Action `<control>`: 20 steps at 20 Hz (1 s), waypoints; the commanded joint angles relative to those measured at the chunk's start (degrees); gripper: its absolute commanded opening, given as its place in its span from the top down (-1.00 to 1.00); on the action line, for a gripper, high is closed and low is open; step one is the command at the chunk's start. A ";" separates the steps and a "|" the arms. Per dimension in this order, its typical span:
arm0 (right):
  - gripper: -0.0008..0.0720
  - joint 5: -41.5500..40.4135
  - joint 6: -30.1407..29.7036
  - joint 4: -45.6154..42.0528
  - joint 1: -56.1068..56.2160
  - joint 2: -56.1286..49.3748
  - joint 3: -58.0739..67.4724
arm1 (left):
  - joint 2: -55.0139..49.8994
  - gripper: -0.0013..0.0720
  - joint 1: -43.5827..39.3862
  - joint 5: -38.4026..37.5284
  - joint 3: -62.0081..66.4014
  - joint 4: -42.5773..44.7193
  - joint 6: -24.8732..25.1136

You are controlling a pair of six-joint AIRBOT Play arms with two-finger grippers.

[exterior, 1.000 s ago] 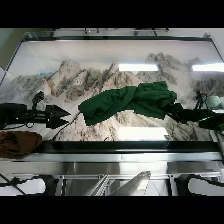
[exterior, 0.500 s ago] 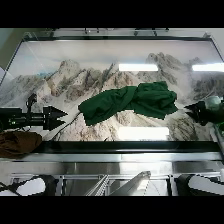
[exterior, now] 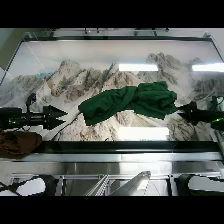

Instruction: Fold the shirts.

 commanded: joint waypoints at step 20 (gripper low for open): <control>0.90 -0.74 0.20 5.57 11.87 -6.08 9.35 | -21.55 -0.91 -31.67 -5.57 10.80 -9.60 -2.36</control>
